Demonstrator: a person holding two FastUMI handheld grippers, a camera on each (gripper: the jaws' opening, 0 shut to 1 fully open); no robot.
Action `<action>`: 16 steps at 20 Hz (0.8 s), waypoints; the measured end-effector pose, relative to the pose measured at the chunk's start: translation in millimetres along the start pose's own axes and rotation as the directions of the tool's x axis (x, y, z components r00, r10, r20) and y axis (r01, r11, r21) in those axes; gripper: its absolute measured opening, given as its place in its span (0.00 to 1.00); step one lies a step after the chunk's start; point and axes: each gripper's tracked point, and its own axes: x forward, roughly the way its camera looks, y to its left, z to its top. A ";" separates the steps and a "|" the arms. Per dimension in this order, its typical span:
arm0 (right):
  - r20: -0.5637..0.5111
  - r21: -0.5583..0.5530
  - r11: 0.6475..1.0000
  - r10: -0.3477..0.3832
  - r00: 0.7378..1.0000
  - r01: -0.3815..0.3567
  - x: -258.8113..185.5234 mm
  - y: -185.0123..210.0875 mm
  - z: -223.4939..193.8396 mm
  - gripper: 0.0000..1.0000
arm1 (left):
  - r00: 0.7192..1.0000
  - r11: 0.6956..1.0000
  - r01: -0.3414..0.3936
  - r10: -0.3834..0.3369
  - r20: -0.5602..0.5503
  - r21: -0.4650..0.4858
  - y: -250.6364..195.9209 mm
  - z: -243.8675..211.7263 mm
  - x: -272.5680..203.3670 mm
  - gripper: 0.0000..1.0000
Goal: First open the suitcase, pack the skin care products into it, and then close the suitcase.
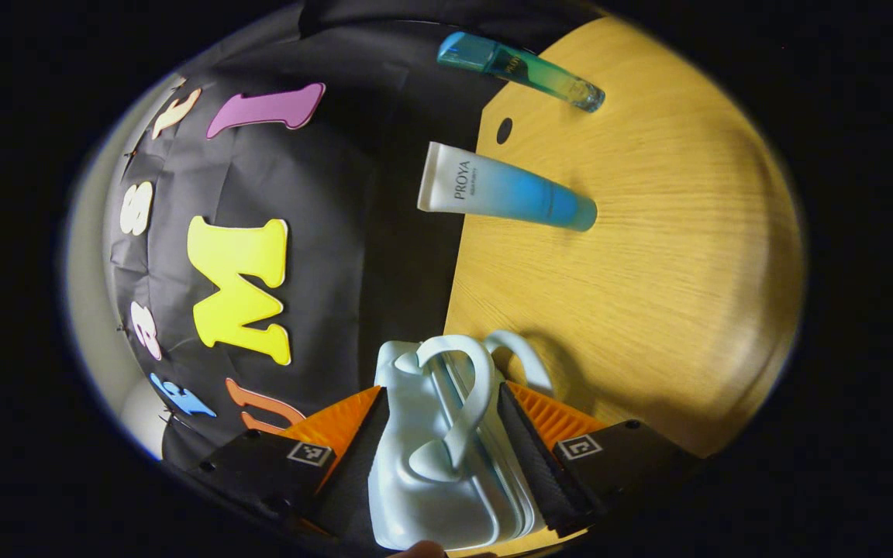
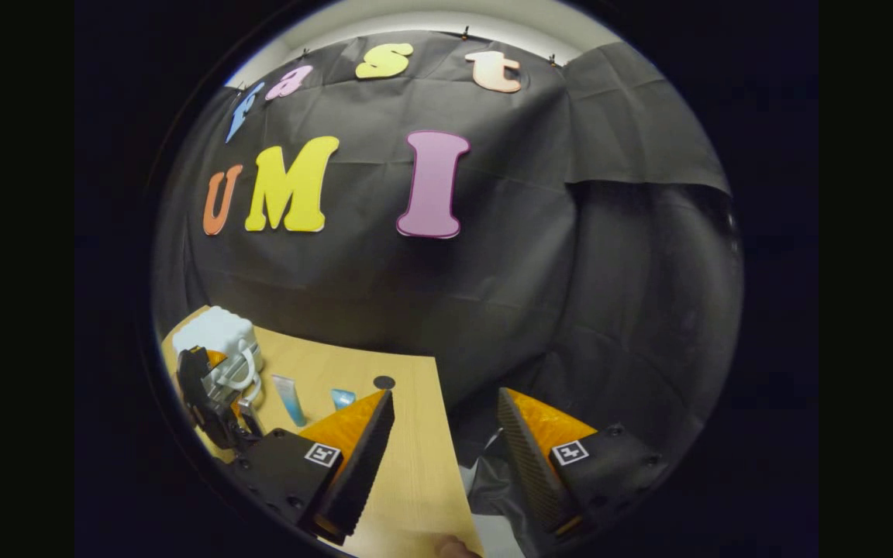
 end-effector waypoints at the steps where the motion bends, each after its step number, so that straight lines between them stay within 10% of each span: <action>1: -0.007 -0.006 1.000 0.001 1.000 -0.001 0.7 -0.4 -3.2 0.80 | 1.000 1.000 -0.010 0.010 -0.003 0.014 2.2 -0.2 0.5 0.79; 9: -0.013 -0.043 0.999 0.011 1.000 -0.012 -16.0 17.5 6.6 0.80 | 0.998 1.000 0.019 -0.018 -0.063 0.024 -4.2 -16.7 5.9 0.18; 16: -0.007 -0.015 1.000 -0.020 1.000 0.019 -42.4 41.9 32.5 0.80 | 0.999 0.987 0.043 -0.047 -0.020 -0.154 33.9 -16.1 -0.2 0.03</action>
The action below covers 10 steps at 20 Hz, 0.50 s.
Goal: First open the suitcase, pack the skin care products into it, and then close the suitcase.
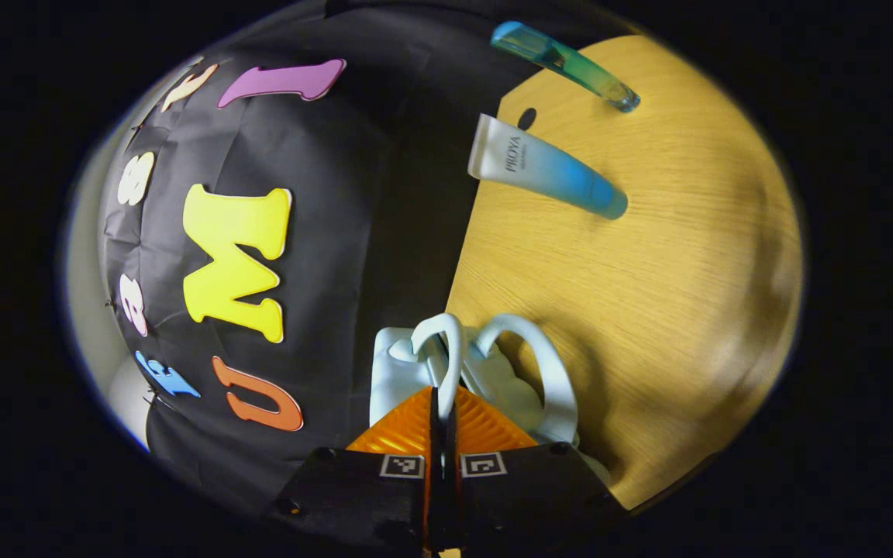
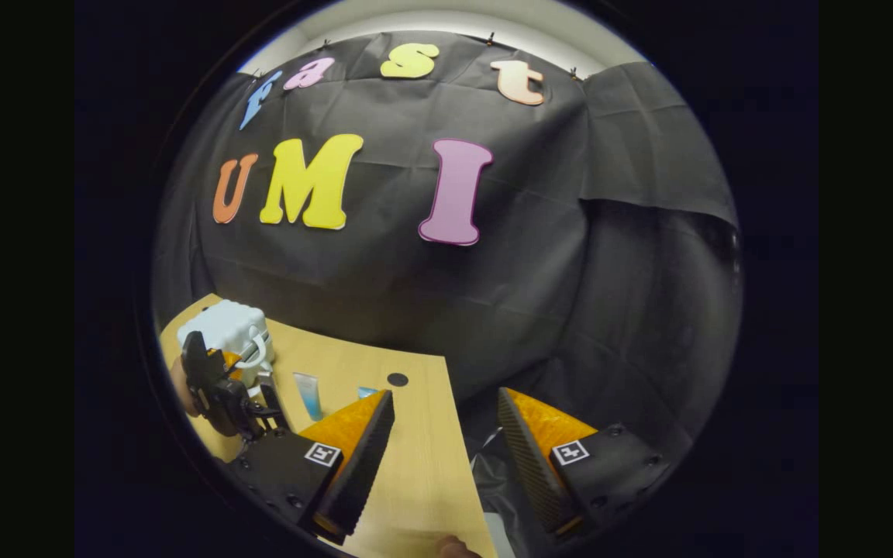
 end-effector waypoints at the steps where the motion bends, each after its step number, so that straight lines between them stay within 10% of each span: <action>1: -0.015 0.034 0.999 -0.017 1.000 0.018 -3.7 1.4 0.9 0.80 | 1.000 0.999 0.012 -0.012 0.006 -0.052 7.0 -1.8 -4.1 0.02; 10: 0.033 0.082 0.985 -0.158 0.987 0.155 -27.4 36.3 41.3 0.80 | 0.998 0.901 0.034 -0.006 0.066 -0.432 111.5 -40.2 -32.7 0.02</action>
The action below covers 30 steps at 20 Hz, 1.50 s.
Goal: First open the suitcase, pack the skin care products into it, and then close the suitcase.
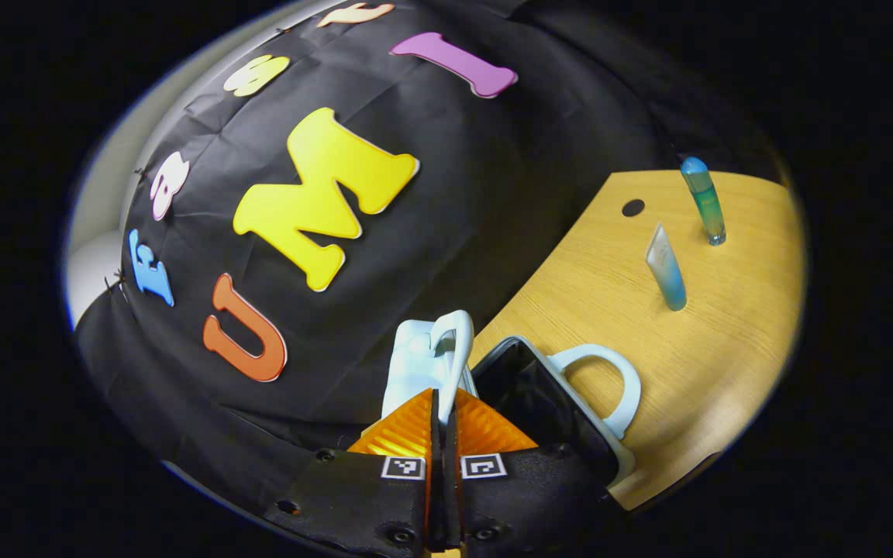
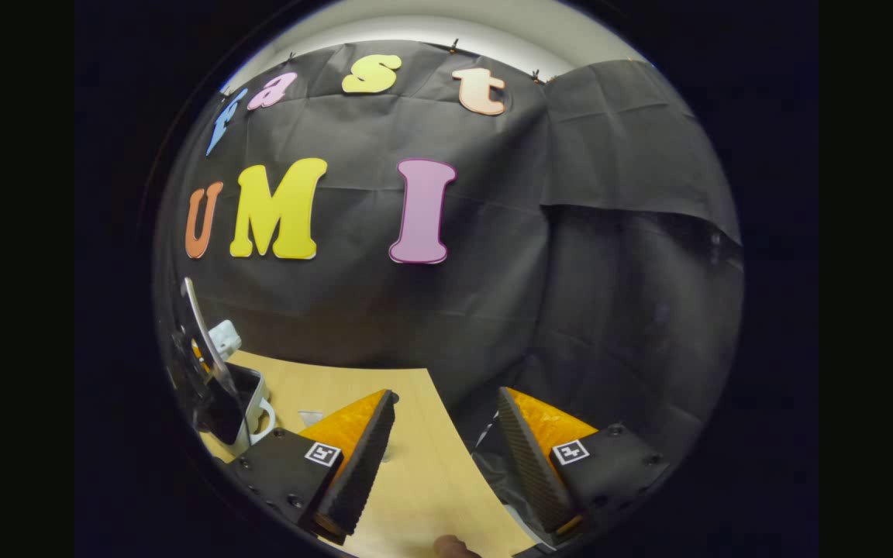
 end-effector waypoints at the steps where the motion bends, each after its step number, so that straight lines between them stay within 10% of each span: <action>1: 0.014 0.000 1.000 0.004 1.000 -0.004 -5.1 12.3 6.6 0.81 | 1.000 1.000 -0.002 0.002 0.004 -0.028 13.9 -2.7 -4.5 0.03; 8: 0.072 -0.014 0.999 0.038 0.997 -0.037 -32.0 104.1 30.3 0.81 | 0.999 0.959 0.020 -0.007 0.047 -0.282 93.3 -49.8 -29.2 0.02; 15: 0.027 0.021 0.997 0.079 0.997 -0.079 -42.6 178.8 26.6 0.80 | 0.998 0.944 -0.019 0.039 0.055 -0.330 160.8 -118.8 -13.1 0.02; 30: -0.068 -0.032 0.996 0.082 0.994 -0.085 -47.8 217.3 12.3 0.81 | 0.992 0.903 -0.051 -0.002 -0.124 -0.427 188.5 -314.4 67.2 0.03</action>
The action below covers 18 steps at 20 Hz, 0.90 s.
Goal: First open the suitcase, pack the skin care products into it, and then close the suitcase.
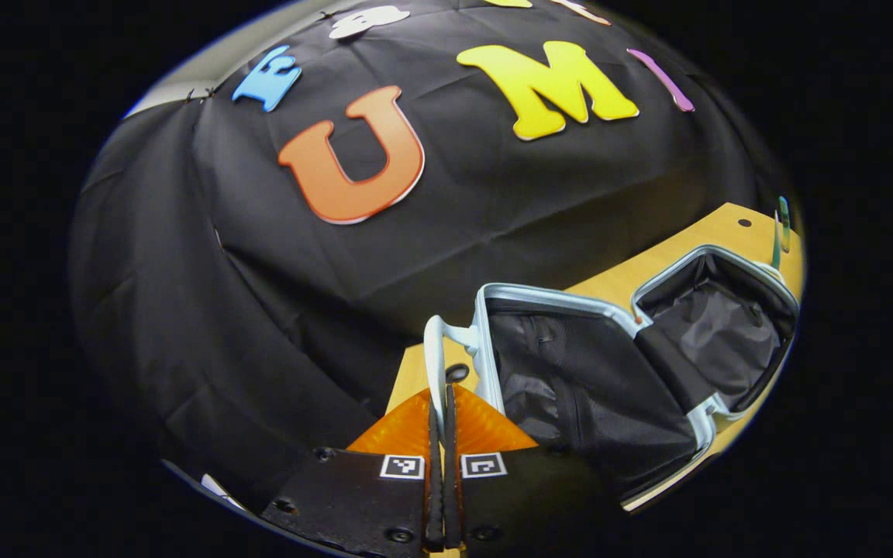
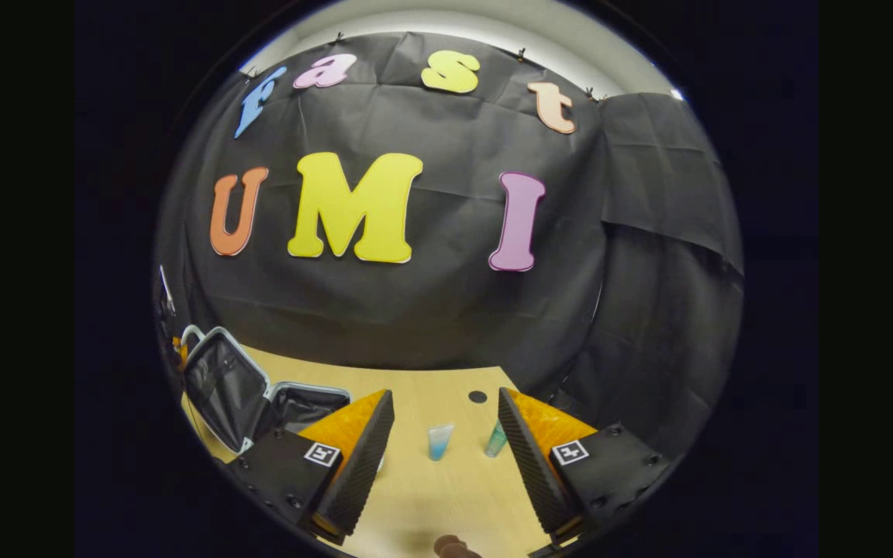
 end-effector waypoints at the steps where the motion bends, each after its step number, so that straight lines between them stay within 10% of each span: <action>1: -0.004 -0.002 1.000 0.001 1.000 -0.001 -1.0 2.2 -0.9 0.80 | 0.999 0.999 0.011 -0.011 -0.031 -0.030 -0.2 -16.4 6.7 0.03; 13: -0.030 -0.011 0.999 0.035 0.999 -0.035 -17.7 8.6 -7.3 0.80 | 0.972 0.926 0.127 -0.188 -0.142 -0.357 -26.1 -108.7 40.6 0.13; 18: -0.046 -0.016 0.998 0.058 0.997 -0.059 -16.0 0.2 -21.2 0.80 | 0.980 0.911 0.070 -0.138 -0.140 -0.406 -9.0 -103.0 19.8 0.58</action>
